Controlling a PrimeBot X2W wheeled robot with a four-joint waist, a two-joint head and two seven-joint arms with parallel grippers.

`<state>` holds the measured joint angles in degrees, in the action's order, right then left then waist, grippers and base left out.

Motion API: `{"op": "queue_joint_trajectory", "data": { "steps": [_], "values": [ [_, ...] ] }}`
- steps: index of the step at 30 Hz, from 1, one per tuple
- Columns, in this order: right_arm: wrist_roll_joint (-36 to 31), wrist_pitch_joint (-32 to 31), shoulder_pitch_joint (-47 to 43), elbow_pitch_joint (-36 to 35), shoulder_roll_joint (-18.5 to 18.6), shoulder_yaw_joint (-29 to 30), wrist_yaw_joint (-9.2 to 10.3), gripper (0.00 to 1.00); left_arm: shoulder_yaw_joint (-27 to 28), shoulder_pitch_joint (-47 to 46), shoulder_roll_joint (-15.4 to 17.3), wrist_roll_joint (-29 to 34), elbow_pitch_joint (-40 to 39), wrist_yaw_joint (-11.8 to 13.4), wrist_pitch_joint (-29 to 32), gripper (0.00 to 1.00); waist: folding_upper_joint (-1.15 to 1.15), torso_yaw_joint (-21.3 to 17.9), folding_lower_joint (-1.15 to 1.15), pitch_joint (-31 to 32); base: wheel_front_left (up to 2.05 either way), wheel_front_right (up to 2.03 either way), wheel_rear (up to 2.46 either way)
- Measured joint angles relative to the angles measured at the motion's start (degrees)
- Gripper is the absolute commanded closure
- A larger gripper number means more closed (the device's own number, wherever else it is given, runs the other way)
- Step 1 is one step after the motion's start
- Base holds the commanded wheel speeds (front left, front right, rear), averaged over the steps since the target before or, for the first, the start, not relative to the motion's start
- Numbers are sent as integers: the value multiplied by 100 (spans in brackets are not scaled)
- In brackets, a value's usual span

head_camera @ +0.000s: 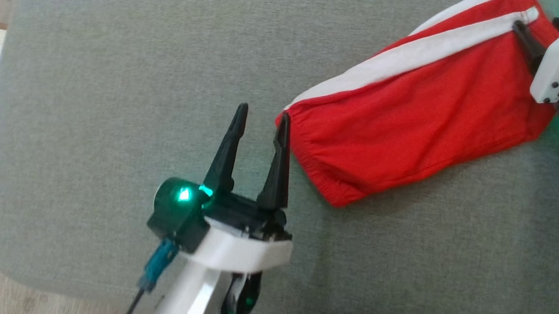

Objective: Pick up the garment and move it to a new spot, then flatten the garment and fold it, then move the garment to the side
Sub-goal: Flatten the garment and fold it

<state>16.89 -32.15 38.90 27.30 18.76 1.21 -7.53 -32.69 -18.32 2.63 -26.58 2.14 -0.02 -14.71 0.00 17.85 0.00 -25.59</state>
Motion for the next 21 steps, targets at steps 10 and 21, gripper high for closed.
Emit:
{"op": "queue_joint_trajectory", "data": {
  "steps": [10, 21],
  "values": [
    [63, 196, 158, 532, -205, 174, 0, 100, 219, 729, 1, 513, -325, -8, 0, 0, 0, 142, 1, 160, 0, 0, 0],
    [594, 791, -534, 854, -343, 659, 0, 100, 907, 1292, 7, 809, -120, -207, 0, 0, 0, -246, 0, 816, 0, 0, 0]
  ]
}}
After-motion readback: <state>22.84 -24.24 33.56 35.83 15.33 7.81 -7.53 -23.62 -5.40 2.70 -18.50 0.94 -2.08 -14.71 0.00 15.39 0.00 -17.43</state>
